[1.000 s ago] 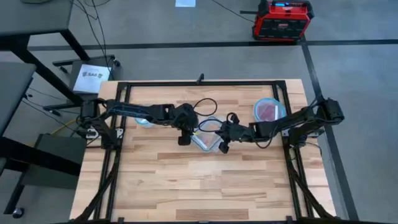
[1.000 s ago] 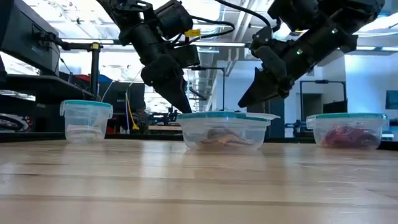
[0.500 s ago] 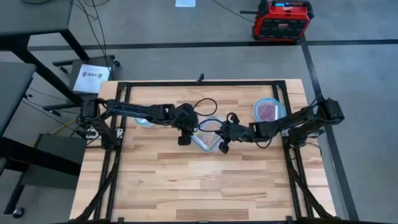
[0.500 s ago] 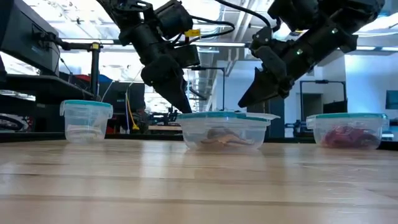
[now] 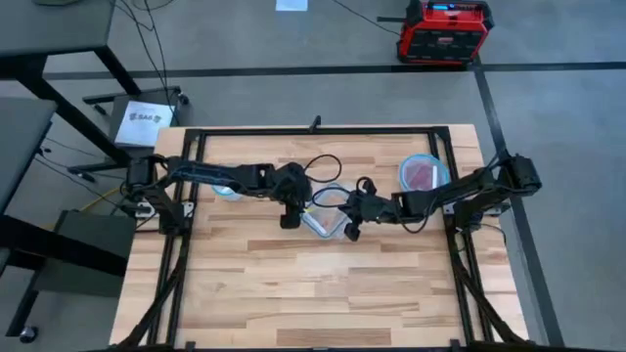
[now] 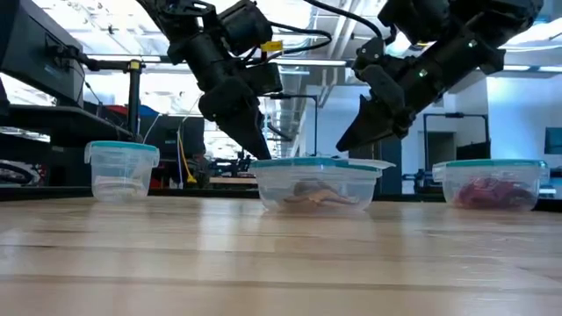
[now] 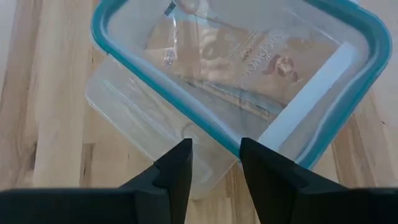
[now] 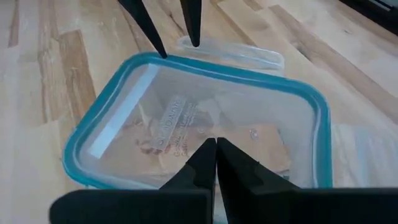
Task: Sort candy
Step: Close the rectangular transparent bin
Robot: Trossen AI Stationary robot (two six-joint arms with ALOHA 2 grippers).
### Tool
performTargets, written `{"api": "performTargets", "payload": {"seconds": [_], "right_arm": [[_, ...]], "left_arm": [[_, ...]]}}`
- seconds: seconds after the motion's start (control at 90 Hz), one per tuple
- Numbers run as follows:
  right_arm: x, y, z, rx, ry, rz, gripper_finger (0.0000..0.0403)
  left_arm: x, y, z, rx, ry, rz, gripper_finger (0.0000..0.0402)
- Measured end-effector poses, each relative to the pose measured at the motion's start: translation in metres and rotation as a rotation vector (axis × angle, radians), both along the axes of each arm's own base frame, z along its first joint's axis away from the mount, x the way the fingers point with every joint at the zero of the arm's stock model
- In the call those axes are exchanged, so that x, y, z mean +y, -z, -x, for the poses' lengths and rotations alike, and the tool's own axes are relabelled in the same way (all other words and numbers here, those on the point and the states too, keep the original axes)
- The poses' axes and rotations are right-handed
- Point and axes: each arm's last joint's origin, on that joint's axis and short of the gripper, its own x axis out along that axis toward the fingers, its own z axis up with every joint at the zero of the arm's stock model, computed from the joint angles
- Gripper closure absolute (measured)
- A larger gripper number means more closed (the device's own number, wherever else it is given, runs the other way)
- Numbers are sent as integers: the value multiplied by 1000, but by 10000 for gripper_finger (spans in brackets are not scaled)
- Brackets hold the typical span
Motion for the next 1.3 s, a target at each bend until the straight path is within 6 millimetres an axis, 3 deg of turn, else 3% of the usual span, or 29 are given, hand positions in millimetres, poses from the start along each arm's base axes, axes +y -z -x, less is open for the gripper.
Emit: {"api": "performTargets", "payload": {"seconds": [0.422,0.667,1.3], "right_arm": [[0,5,3,-42,0,-2,403],[0,3,2,-60,0,-3,403],[2,-1,-1,-115,-39,-43,403]], "left_arm": [[-2,-31,13,-80,7,-19,279],[0,-10,19,-112,-2,-25,279],[11,-2,21,-74,46,54,279]]}}
